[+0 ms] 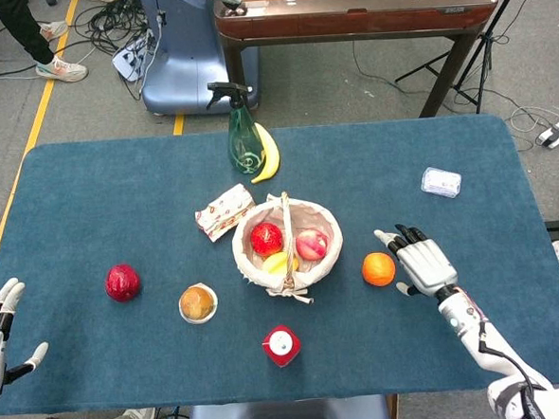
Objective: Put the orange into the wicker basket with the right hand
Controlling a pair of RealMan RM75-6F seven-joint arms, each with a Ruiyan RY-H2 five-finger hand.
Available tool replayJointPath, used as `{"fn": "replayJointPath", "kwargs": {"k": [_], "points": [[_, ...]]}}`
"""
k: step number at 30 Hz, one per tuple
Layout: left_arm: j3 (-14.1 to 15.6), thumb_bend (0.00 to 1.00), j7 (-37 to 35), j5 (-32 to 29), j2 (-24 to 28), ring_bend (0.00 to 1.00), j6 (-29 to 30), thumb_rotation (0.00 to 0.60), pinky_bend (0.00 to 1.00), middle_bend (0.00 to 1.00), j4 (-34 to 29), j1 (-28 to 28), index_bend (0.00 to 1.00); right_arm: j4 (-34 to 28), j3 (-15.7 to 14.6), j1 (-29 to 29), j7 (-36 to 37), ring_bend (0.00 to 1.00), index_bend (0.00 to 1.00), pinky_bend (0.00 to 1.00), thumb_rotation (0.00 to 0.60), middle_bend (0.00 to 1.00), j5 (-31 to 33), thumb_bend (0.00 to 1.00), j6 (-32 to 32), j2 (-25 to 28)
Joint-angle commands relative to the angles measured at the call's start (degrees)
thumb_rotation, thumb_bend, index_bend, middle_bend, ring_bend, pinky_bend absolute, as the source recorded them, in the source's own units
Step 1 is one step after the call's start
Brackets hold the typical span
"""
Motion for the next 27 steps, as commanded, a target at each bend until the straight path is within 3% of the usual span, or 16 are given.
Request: {"fn": "replayJointPath", "kwargs": {"k": [1,12,15,21,27], "points": [[0.0,0.25,0.0,0.0,0.0,0.0,0.0,0.6,0.04,0.0,0.1,0.0,0.04,2.1,0.3,1.9,-1.4,0.03,0.06,0.15,0.6,0.19,2.0,0.17,-1.7,-2.3],[0.1,0.25,-0.4,-0.2,0.1,0.0,0.1,0.6,0.04,0.0,0.3,0.4,0.04,4.9,-2.2,5.0,-5.2,0.06,0.07,0.18,0.6,0.19,6.4,0.17,-3.5,-5.6],[0.1,0.25,-0.4,-0.2,0.1,0.0,0.1,0.6,0.04,0.0,0.4,0.4,0.04,5.6,-2.9,5.3,-5.6,0.1,0.15,0.22,0.6,0.23,7.3,0.19,-3.6,-6.0],[0.0,0.25,-0.5,-0.2,0.0,0.0,0.1,0.6,0.04,0.0,0.5,0.4,0.04,7.4,-3.0,5.7,-3.6,0.23,0.34,0.39,0.6,0.31,6.5,0.32,-2.5,-7.2],[0.0,0.25,-0.8,-0.5,0.2,0.0,0.1,0.6,0.04,0.0,0.7,0.6,0.04,4.8,-2.6,4.9,0.4,0.3,0.39,0.48,0.6,0.36,2.2,0.37,1.3,-5.4]]}}
